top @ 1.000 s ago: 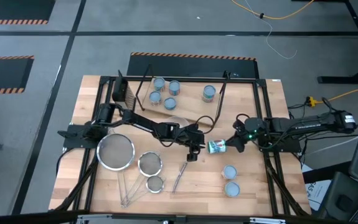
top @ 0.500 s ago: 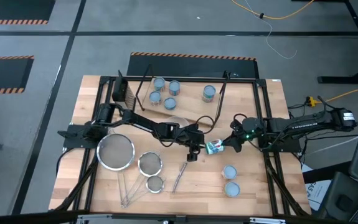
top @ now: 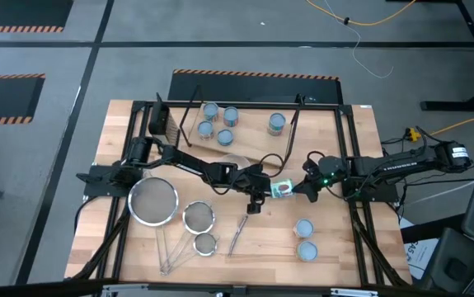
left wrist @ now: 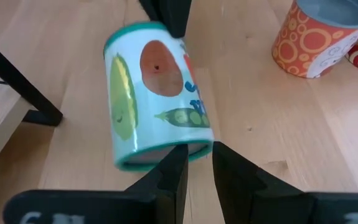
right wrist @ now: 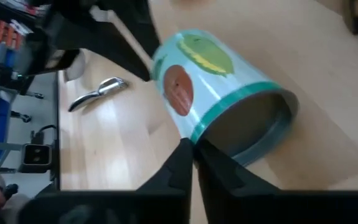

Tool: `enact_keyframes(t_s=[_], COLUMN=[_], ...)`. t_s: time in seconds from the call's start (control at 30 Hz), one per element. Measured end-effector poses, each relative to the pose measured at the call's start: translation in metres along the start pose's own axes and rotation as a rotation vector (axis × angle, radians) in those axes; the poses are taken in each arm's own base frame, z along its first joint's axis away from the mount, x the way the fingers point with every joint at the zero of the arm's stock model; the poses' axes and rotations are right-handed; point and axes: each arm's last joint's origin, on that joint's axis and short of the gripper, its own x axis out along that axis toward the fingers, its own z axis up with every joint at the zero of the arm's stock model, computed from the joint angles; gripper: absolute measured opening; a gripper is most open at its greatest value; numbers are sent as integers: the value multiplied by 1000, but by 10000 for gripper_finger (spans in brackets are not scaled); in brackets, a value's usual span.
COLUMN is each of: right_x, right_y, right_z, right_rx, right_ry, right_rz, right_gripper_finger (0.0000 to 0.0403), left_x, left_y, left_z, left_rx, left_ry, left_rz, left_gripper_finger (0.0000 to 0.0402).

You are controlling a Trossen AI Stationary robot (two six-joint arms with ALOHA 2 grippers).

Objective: Pick and place cans onto a shelf
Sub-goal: Put the canned mixed vegetables on the shelf

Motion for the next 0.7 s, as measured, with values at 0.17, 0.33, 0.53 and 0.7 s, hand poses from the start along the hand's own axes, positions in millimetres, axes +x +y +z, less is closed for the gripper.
enact_keyframes(t_s=[0.17,0.33,0.53,0.7], right_x=[0,-1,-7,-20], right_y=[3,9,28,48], right_z=[2,6,20,35], right_rx=[-12,-25,-88,-154], right_ry=[-20,-15,10,86], right_rz=[37,74,116,32], right_gripper_finger=[10,5,3,3], left_x=[0,0,0,-1], left_y=[0,0,-1,-3], left_z=[-1,-2,-1,0], left_rx=[0,0,0,2], left_ry=[8,13,5,4], left_rz=[3,2,-21,-41], left_gripper_finger=[68,68,68,68])
